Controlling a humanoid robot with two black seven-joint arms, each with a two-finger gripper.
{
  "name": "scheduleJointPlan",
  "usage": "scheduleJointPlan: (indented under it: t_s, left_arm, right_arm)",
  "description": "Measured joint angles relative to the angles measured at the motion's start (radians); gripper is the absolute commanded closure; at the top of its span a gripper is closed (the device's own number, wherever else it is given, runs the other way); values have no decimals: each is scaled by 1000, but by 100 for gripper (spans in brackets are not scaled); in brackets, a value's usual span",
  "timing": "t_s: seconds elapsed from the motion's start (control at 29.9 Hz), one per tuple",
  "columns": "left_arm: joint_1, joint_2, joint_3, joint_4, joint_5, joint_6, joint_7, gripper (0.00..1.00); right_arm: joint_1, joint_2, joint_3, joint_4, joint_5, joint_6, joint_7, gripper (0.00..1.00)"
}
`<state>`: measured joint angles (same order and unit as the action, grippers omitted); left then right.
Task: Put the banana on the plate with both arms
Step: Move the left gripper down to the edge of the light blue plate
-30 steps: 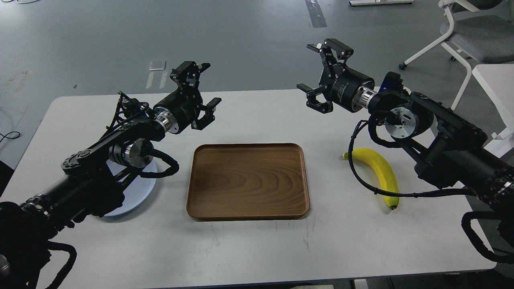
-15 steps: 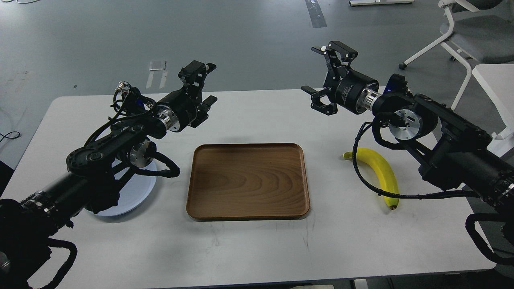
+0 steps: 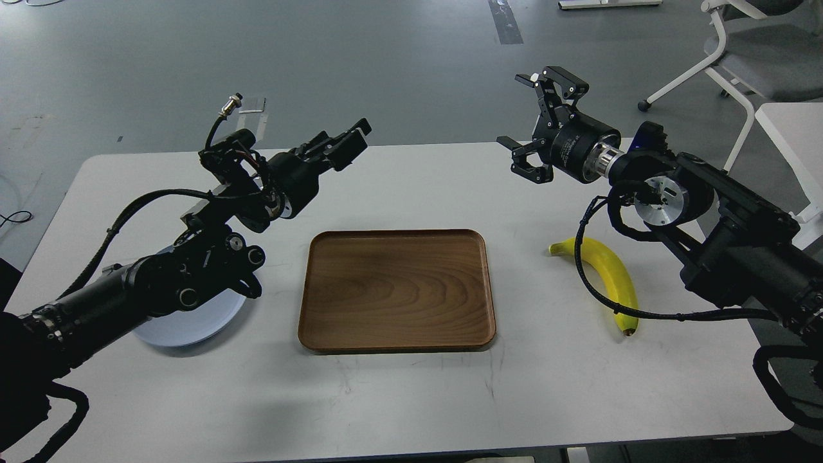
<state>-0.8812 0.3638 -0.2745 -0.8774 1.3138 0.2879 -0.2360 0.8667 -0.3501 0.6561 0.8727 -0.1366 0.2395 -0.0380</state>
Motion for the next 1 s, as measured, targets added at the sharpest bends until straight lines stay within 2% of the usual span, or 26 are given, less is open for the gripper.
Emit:
scheduleJointPlan:
  t_s: [0.17,0.27,0.37,0.47,0.6,0.8,1.0]
  left_arm:
    - [2,175,128,1,-1,3,-2,9]
    - [17,265,181,3,-10,4,0,3]
    - [53,369,200,4,-25,17,-2,3]
    - [78,431,205,1,-41,25,-23,3]
    - [136,476,206,-12,-48,37,-55,3]
    - [230,482,206,-21,-49,47,-61,3]
    - [265,476,206,-22,-52,48,-75,3]
  right_arm:
    - [0,-3,1,0,0,-2,0,0]
    - [0,-4,2,0,0,-3,0,0]
    - [0,-8,2,0,0,-3,-1,0]
    - [0,-16,2,0,0,-3,-1,0]
    - [0,-19,2,0,0,-4,-1,0]
    - [0,-20,2,0,0,-5,-1,0]
    - [0,-21,1,0,0,-5,-1,0]
